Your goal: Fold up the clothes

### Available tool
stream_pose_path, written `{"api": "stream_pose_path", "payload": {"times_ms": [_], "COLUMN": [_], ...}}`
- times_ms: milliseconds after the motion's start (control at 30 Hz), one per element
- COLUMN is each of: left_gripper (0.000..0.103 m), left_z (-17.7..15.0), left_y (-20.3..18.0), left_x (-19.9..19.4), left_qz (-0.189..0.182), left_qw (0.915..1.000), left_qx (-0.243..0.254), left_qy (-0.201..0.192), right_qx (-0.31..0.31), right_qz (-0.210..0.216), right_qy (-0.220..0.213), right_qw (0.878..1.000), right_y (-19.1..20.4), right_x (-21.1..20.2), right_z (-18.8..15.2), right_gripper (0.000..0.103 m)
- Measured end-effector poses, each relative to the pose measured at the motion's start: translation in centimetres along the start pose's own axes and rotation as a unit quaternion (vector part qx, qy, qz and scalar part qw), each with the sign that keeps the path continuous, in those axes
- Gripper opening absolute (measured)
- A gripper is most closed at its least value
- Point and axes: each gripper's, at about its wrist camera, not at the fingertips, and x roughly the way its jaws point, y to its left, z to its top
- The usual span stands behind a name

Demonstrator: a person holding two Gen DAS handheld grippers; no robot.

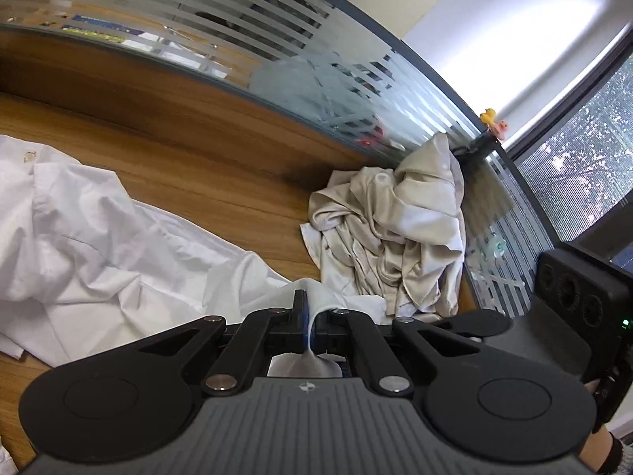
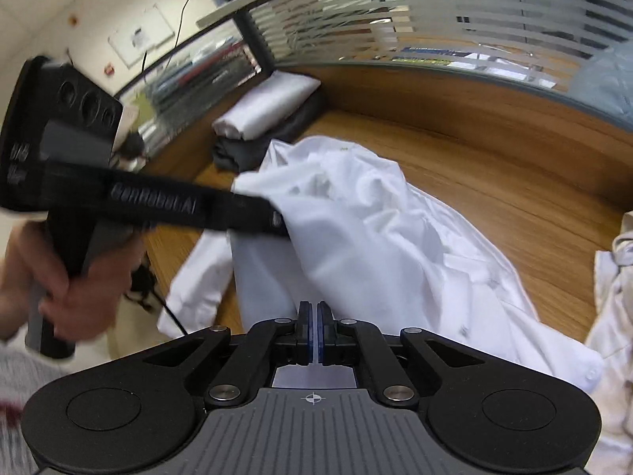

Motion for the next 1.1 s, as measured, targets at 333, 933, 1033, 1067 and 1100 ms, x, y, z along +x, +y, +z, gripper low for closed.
{"api": "stream_pose_path", "payload": {"times_ms": [333, 933, 1033, 1067, 1100], "left_gripper": [0.001, 0.001, 0.001, 0.001, 0.001], "left_z": [-0.5, -0.8, -1.1, -1.3, -1.3], "left_y": [1.4, 0.3, 0.2, 0.2, 0.3], "left_x": [0.3, 1.3, 1.6, 1.7, 1.7], "left_qz": [0.037, 0.017, 0.022, 0.025, 0.026], "left_qw": [0.9993, 0.9996, 0.9995, 0.9994, 0.9994], "left_qx": [-0.010, -0.005, -0.003, -0.002, -0.004], "left_qy": [0.002, 0.021, 0.022, 0.023, 0.023], "right_qx": [0.012, 0.013, 0.006, 0.004, 0.002], "right_qz": [-0.174, -0.071, -0.082, -0.083, -0.084], "right_qy": [0.008, 0.048, 0.070, 0.076, 0.082], "right_qw": [0.985, 0.996, 0.994, 0.994, 0.993], "right_y": [-3.1, -1.4, -1.6, -1.7, -1.8], "right_x": [1.4, 3.8, 5.4, 5.9, 6.4], "right_z": [-1.5, 0.8, 0.5, 0.4, 0.2], "right_gripper": [0.000, 0.041, 0.039, 0.037, 0.025]}}
